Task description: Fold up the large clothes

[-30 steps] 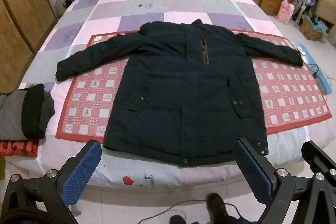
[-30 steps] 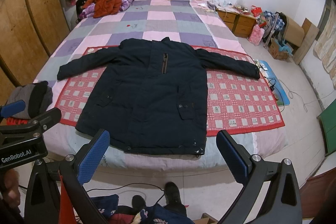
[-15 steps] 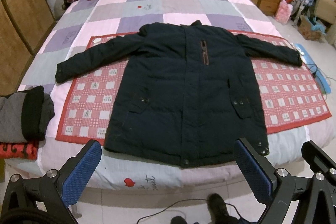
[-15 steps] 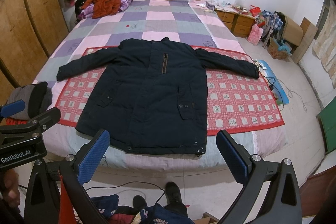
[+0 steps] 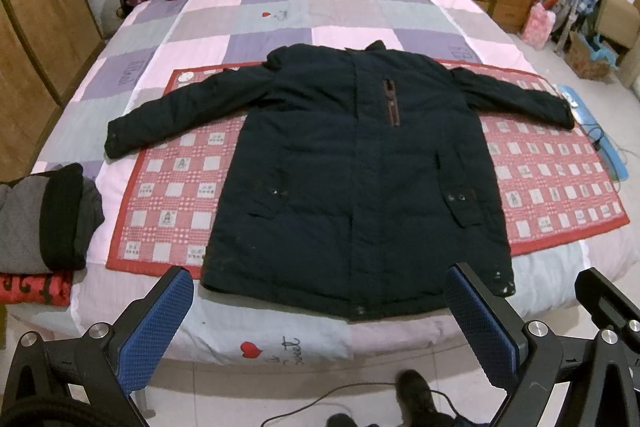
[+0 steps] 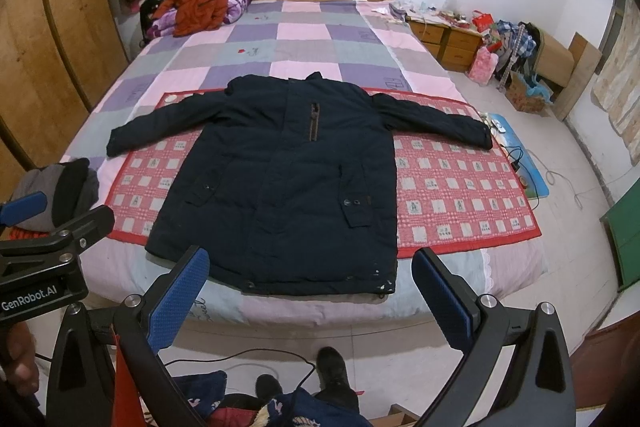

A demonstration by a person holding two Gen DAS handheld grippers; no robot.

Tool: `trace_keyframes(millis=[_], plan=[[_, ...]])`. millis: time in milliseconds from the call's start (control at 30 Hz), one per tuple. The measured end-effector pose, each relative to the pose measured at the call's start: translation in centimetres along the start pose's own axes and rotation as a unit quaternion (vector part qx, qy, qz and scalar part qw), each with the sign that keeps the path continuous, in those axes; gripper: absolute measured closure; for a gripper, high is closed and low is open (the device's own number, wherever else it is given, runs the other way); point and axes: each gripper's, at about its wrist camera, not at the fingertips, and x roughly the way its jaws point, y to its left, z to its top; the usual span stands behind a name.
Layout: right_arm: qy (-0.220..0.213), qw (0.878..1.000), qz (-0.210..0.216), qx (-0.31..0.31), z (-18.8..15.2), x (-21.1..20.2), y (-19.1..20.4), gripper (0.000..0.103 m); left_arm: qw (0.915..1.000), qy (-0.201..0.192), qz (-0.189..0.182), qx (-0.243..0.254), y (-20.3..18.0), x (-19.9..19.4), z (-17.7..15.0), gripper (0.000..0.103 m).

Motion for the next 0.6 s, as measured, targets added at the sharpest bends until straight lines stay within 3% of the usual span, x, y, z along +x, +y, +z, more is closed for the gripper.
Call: trace_keyframes(millis=[600], plan=[[-0.003, 1.0, -0.002, -0.003, 0.21, 0.14, 0.93, 0.0, 1.0, 0.0, -0.001, -0.003, 0.37, -0.1, 0.09, 0.0]])
